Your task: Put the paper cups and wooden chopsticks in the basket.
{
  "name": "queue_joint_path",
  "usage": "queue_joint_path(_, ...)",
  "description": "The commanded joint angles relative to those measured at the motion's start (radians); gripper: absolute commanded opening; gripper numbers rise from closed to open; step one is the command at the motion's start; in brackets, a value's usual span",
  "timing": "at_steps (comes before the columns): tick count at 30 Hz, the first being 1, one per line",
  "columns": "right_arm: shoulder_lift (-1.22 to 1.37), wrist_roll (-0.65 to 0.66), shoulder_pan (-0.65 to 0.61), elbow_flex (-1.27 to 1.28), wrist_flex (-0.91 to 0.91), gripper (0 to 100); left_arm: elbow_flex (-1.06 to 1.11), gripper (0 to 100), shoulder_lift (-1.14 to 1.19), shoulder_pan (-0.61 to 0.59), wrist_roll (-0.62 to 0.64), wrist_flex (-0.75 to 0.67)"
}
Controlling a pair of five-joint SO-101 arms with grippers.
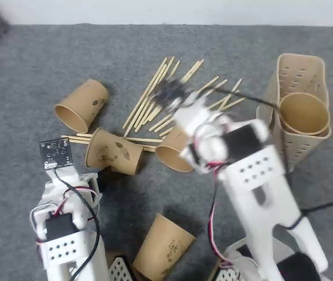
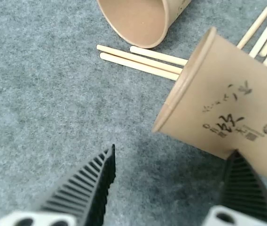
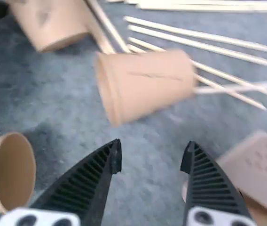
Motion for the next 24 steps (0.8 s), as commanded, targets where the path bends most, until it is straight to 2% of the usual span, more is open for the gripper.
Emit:
queue_joint_path(1,0.004,0.011,-0.087,0.104,-0.122,22.2,-0.004,35,-0.011,0.005,0.003,-0.018)
queue_joint_path(6,0.010,-0.018,-0.102,0.241,-0.282,30.5,-0.004,35,-0.011,0.005,0.003,-0.020)
queue_joint_path(14,0.016,0.048,-0.059,0.405,-0.515,30.5,-0.004,35,-0.011,0.005,0.003,-0.020)
queue_joint_path(19,0.156,0.094,-0.027,0.434,-0.627,30.4,-0.004,35,-0.011,0.005,0.003,-0.020)
queue_joint_path(24,0.272,0.094,0.081,0.402,-0.768,29.4,-0.004,35,-0.011,0.005,0.003,-0.020)
